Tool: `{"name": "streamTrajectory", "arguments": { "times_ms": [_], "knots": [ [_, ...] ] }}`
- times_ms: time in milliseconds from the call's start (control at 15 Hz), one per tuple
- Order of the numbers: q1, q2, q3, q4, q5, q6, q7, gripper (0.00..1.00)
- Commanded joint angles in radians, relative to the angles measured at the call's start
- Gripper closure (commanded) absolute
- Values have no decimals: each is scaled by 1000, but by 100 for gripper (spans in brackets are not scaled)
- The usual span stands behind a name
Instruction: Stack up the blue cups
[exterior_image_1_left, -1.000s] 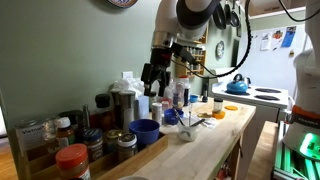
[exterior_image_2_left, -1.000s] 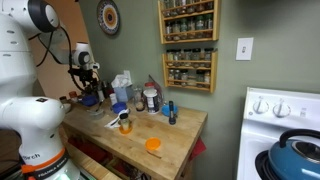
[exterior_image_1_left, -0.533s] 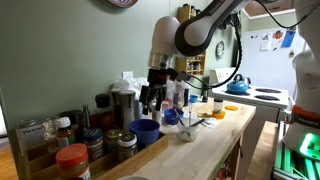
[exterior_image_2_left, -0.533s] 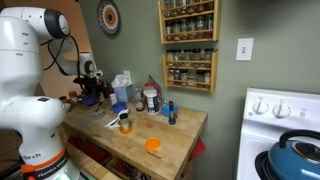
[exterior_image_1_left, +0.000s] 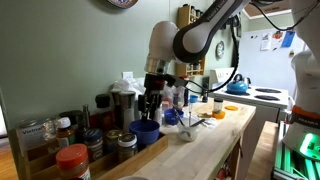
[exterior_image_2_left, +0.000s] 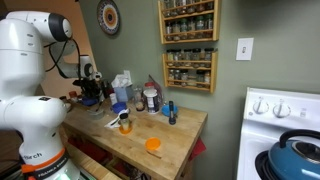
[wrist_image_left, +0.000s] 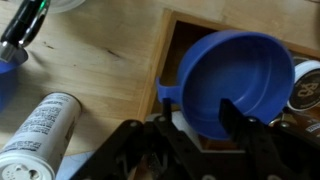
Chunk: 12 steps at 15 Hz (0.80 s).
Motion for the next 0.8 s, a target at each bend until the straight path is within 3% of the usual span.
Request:
{"name": "streamTrajectory", "arguments": {
  "times_ms": [0, 67, 267, 333, 533, 600, 733],
  "knots": [
    [22, 39, -13, 22, -1, 17, -13, 59],
    [25, 41, -15, 27, -4, 17, -13, 73],
    [30, 37, -24, 29, -12, 10, -7, 97],
    [31, 39, -26, 30, -12, 7, -8, 100],
    [34, 38, -32, 32, -15, 4, -4, 100],
    [24, 31, -23, 32, 11, -7, -11, 74],
    [10, 12, -9, 22, 51, 14, -16, 66]
  ]
}}
